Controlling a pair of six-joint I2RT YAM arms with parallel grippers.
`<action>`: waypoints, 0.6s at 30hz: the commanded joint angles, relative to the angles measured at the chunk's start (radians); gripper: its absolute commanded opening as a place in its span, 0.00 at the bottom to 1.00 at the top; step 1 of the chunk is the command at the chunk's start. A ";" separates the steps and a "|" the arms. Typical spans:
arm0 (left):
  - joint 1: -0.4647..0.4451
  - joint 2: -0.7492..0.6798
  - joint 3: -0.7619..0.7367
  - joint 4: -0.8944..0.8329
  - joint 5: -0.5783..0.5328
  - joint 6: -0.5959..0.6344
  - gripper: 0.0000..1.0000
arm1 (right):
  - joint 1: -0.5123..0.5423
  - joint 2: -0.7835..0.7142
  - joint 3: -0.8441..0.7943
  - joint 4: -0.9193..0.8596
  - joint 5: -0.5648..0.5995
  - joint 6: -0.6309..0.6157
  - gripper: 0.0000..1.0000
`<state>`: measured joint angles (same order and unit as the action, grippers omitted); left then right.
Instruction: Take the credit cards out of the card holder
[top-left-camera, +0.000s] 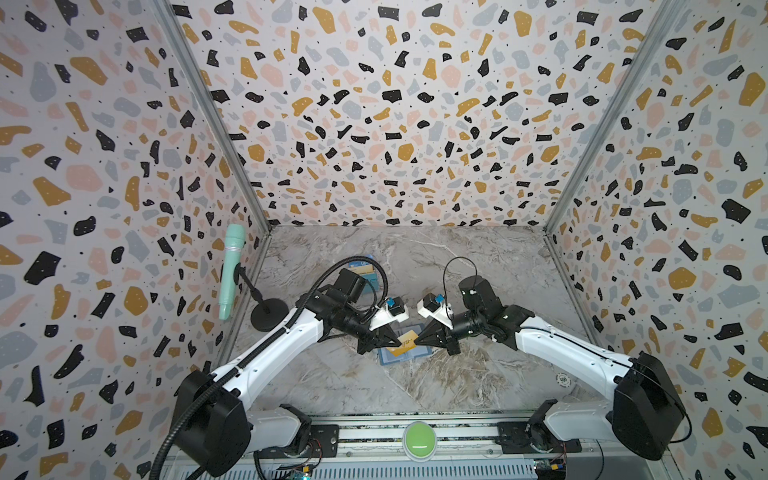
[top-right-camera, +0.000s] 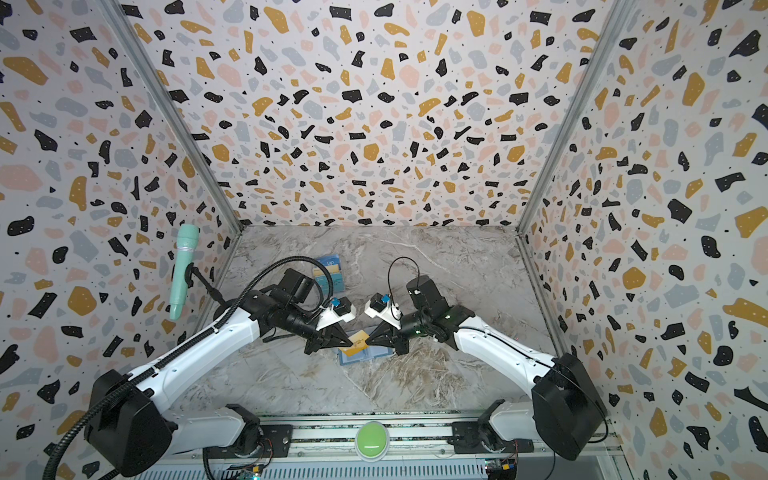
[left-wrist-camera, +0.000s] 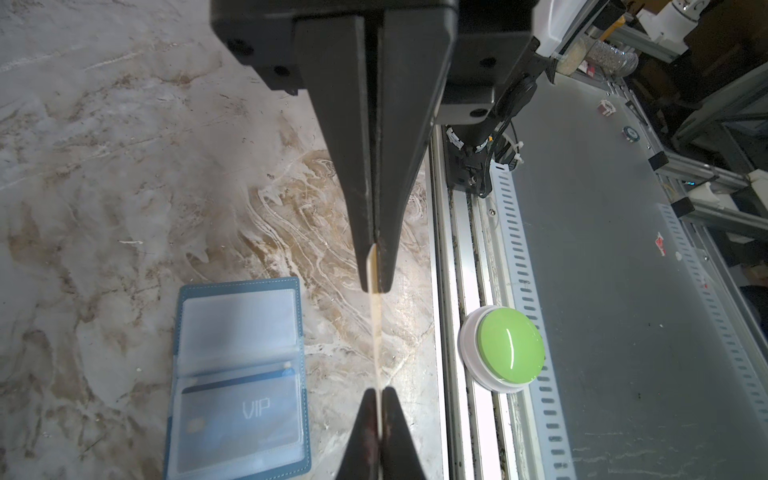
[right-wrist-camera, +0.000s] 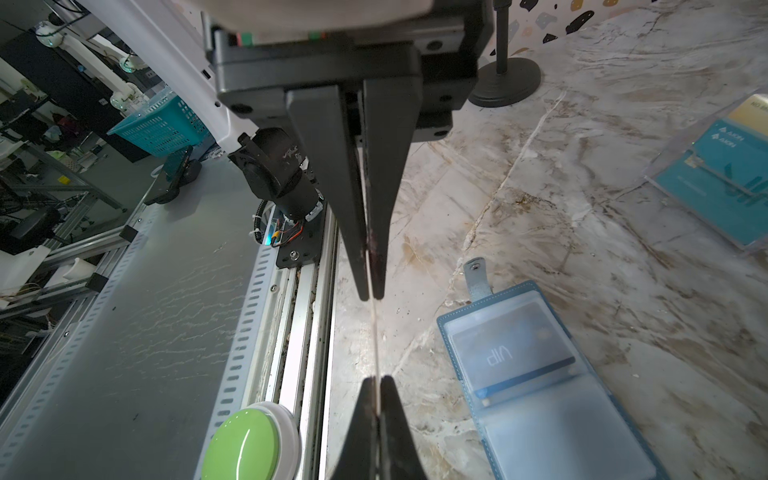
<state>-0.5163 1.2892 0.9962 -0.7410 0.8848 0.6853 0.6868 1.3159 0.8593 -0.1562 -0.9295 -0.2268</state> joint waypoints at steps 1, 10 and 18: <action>-0.002 -0.001 0.027 -0.045 0.034 0.030 0.04 | 0.004 0.007 0.021 0.039 0.011 0.014 0.00; -0.002 -0.014 0.025 -0.002 0.012 -0.018 0.05 | 0.020 0.019 0.030 0.031 0.023 0.009 0.00; -0.002 -0.048 0.015 0.074 -0.043 -0.094 0.00 | 0.020 0.018 0.041 0.009 0.102 0.028 0.23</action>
<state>-0.5137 1.2785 0.9974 -0.7353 0.8478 0.6403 0.7025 1.3361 0.8600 -0.1379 -0.8921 -0.2180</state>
